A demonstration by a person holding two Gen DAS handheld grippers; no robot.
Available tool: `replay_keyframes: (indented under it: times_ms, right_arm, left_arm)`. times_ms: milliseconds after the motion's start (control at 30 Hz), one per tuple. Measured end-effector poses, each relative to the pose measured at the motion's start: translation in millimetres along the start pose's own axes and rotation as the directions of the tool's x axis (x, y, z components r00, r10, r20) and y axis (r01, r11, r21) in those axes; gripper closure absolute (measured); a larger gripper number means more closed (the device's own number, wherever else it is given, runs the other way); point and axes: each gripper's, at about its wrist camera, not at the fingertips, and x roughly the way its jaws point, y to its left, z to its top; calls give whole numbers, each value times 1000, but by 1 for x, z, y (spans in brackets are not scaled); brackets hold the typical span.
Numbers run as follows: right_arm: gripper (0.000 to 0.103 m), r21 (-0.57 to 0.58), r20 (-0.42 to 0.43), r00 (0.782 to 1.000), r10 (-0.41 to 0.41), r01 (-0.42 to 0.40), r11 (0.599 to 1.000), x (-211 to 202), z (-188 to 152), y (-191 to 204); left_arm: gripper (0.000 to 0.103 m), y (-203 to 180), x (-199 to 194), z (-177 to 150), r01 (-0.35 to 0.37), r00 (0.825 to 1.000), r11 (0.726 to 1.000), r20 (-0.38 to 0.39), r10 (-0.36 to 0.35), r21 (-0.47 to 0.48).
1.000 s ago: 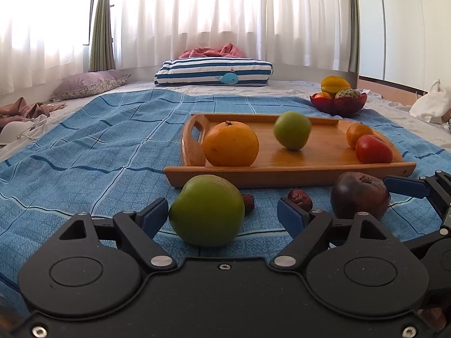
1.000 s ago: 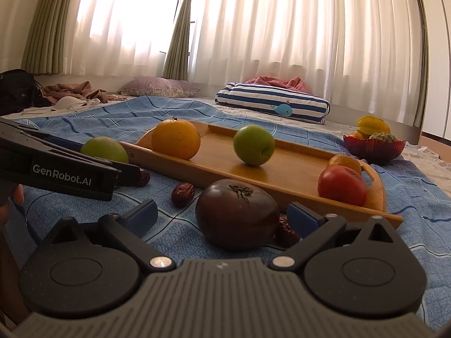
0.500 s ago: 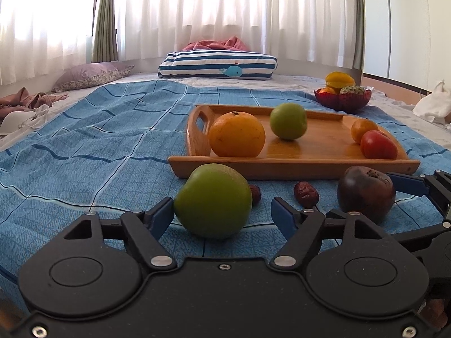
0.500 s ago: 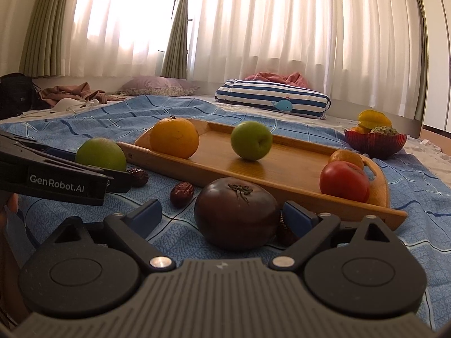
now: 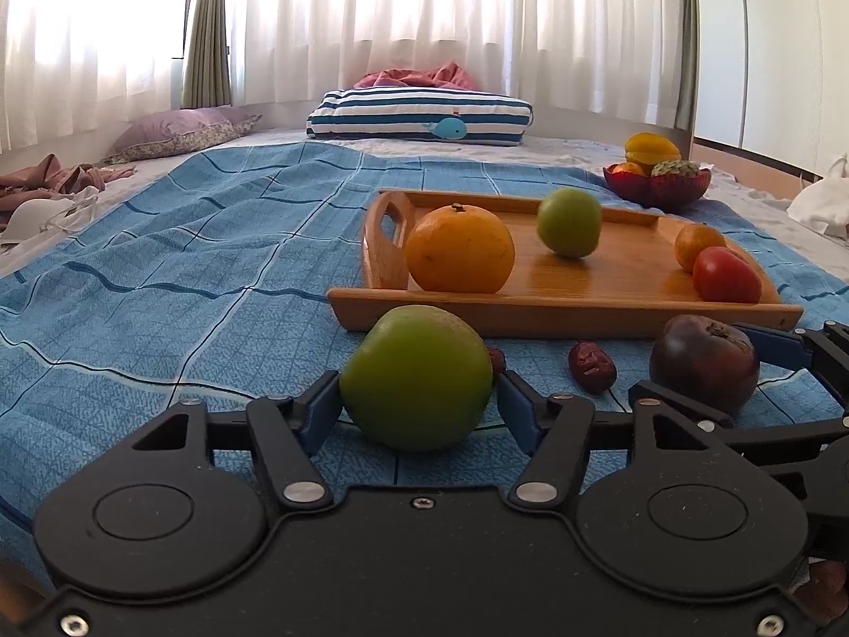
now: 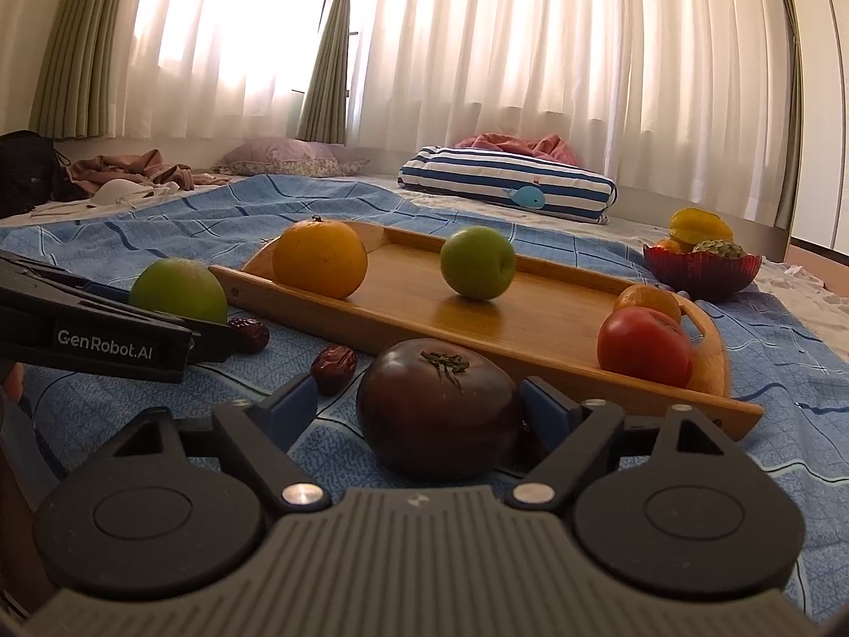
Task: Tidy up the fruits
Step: 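Grasp the large green apple with left tool while right tool grasps the purple fruit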
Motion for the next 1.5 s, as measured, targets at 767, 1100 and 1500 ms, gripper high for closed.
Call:
replay_keyframes:
  times_ms: [767,1100,1500]
  right_arm:
    - [35,65,3,1000,-20,20,998,-3,5,-11]
    - [35,88,26,999,-29,26,996,-10,10,-17]
    - [35,127,41,998,-50,44,991,-13,18,-28]
  left_arm:
    - [46,2,-4,2,7,1000,1000,-10,-7,-4]
    - [46,3,-5,9,19,1000,1000,-7,-19,-12]
    - [46,-2,-13,15,27,999,1000,21,-27,8]
